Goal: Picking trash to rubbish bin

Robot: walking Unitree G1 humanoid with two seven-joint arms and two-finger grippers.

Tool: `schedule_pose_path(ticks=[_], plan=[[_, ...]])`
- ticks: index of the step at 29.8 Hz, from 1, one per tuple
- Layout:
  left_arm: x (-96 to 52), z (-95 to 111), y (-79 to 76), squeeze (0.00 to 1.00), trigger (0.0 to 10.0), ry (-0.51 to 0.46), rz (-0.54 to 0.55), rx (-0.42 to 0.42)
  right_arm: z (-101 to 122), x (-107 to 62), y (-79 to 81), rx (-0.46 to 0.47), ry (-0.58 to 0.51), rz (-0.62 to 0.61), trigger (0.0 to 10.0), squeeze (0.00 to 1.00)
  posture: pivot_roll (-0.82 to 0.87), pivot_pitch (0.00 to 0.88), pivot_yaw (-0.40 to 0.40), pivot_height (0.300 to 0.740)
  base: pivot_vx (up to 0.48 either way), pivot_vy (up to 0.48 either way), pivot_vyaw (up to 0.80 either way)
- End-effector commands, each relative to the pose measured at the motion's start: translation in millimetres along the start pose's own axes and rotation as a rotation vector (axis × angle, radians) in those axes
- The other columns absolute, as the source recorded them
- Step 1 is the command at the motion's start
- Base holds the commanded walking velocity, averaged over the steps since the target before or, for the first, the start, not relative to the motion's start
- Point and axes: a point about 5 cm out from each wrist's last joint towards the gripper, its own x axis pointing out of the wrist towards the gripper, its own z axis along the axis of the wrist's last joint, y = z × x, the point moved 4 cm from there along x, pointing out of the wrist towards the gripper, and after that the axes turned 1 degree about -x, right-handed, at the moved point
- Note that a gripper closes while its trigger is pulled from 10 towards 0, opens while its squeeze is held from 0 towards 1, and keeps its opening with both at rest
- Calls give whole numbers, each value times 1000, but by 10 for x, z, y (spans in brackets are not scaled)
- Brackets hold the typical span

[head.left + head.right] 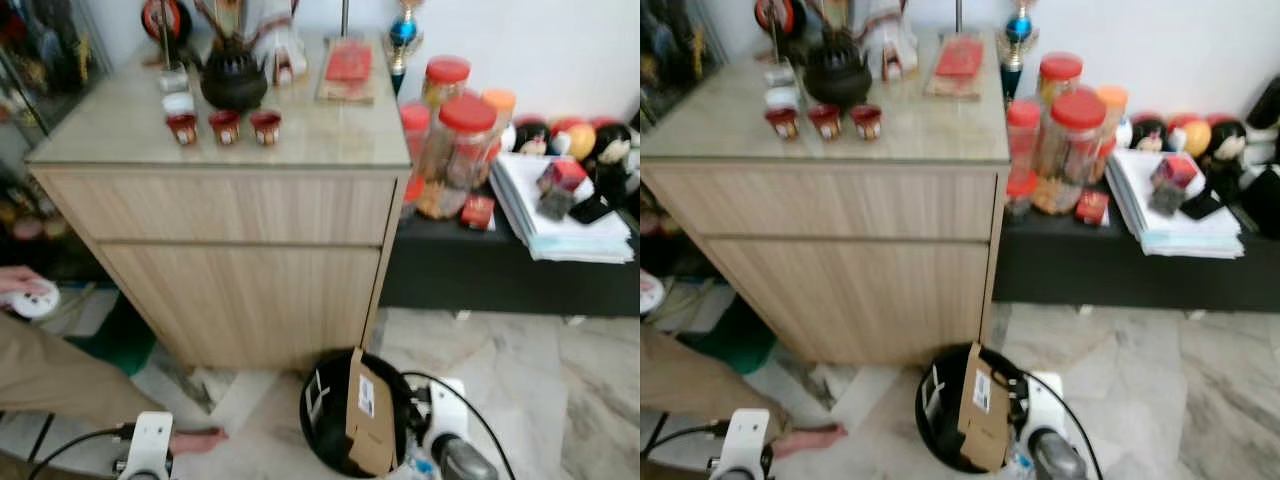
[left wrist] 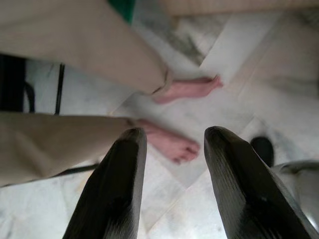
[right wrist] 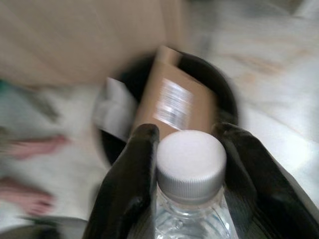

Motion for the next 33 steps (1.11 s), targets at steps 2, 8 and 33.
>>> schedule_pose_path(ticks=[2,8,33], plan=[[-32,-149,101,0,10000,43,31,-8,190,43,139,-10,-64,50,10000,0,177,117,30,740,0,0,0],[-34,-158,129,0,10000,44,37,-11,320,70,235,-7,-99,79,10000,0,180,117,32,740,0,0,0],[-351,1121,-1367,0,10000,-466,-721,261,1571,54,1094,-65,-443,239,10000,0,203,93,45,740,0,0,0]])
